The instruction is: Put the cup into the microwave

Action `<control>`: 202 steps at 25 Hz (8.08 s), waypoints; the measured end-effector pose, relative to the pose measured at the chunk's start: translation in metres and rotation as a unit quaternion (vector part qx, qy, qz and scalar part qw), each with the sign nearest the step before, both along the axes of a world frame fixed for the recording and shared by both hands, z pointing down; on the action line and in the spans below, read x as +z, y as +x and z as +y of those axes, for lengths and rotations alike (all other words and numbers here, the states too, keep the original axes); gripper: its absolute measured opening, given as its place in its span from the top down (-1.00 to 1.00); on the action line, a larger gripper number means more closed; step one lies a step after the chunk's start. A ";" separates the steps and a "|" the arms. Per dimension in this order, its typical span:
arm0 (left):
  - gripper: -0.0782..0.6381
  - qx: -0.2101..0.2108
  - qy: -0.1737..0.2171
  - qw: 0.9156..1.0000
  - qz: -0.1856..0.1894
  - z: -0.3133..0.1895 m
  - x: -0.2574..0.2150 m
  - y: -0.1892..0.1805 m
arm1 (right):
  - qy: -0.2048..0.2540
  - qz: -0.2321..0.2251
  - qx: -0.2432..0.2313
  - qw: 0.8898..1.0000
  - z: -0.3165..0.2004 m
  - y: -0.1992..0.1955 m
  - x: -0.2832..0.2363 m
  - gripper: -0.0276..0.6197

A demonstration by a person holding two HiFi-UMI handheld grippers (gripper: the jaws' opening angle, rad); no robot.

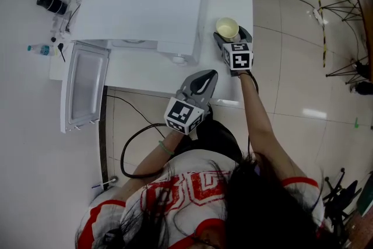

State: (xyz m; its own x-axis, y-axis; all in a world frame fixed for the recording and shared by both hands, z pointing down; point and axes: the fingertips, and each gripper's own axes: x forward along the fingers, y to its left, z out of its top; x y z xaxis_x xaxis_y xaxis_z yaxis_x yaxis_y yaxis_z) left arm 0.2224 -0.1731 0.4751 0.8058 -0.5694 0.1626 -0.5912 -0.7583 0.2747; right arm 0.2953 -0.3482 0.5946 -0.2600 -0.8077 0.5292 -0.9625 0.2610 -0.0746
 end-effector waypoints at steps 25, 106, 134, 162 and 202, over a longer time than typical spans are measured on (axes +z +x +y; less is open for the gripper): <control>0.78 -0.043 0.004 0.999 -0.010 -0.004 -0.002 -0.032 | -0.004 0.003 0.008 1.000 0.000 -0.003 0.010 -0.48; 0.78 -0.045 0.062 0.996 0.051 0.104 -0.044 -0.270 | 0.070 -0.027 0.037 0.996 0.240 -0.236 -0.111 -0.48; 0.77 -0.102 0.049 0.993 0.033 0.060 -0.031 -0.318 | 0.054 -0.033 -0.047 0.997 0.166 -0.318 -0.100 -0.48; 0.76 -0.113 0.049 0.992 0.020 -0.017 0.037 -0.304 | 0.065 -0.036 -0.069 0.995 0.026 -0.335 -0.048 -0.48; 0.76 -0.138 0.051 0.989 0.028 -0.041 0.048 -0.320 | 0.103 -0.013 -0.027 0.994 -0.083 -0.327 -0.055 -0.48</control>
State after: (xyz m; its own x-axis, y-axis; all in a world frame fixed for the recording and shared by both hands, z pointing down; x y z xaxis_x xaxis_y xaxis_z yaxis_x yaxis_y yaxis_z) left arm -0.0977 -0.2144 0.5227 0.6234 -0.7802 0.0525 -0.7657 -0.5954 0.2432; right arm -0.0313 -0.4310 0.5394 -0.3163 -0.8832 0.3463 -0.9454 0.3236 -0.0381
